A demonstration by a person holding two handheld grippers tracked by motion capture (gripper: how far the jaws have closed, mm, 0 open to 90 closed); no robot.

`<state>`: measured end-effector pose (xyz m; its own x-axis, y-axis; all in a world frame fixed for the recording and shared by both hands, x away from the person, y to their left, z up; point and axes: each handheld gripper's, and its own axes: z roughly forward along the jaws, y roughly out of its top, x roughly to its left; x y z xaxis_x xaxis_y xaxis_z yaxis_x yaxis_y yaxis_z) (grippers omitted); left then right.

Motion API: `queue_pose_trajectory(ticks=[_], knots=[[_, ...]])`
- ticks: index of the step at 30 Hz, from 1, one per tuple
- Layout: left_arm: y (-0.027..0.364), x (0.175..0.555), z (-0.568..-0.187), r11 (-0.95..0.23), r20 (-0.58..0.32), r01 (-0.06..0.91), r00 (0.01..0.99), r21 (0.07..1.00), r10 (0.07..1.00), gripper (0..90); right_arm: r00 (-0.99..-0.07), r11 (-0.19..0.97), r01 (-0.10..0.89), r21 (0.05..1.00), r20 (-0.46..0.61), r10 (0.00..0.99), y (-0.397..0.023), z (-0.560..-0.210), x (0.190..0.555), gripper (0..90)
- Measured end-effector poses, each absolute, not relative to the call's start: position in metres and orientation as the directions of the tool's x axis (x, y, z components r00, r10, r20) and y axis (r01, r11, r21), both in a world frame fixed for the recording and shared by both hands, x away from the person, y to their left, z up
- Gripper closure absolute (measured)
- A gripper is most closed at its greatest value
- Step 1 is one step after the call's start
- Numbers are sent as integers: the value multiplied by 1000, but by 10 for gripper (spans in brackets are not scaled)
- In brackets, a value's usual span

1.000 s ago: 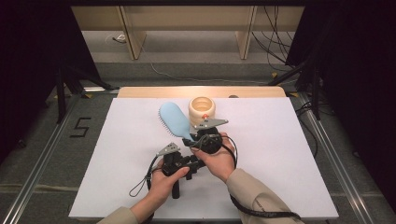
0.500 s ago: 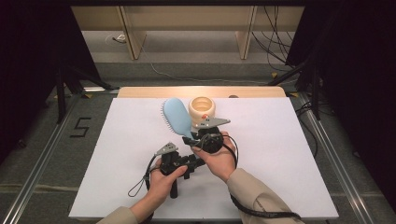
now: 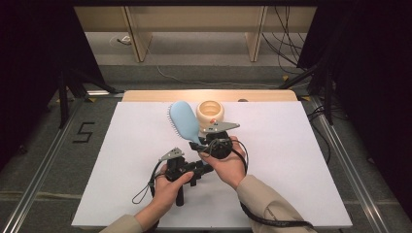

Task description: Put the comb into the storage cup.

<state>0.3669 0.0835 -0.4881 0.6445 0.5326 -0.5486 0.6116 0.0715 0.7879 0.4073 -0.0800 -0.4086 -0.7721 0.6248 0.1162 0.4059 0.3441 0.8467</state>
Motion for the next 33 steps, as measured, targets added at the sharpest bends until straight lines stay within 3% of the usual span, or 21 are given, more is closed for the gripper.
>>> queue_pose_trajectory(ticks=[23, 33], knots=[[82, 366, -487, 89, -593, 636, 647, 767, 479, 604, -771, 352, 412, 840, 116, 626, -79, -411, 410, 608], [83, 366, -486, 84, -594, 639, 647, 764, 478, 605, -760, 339, 427, 838, 131, 636, -80, -412, 412, 504]])
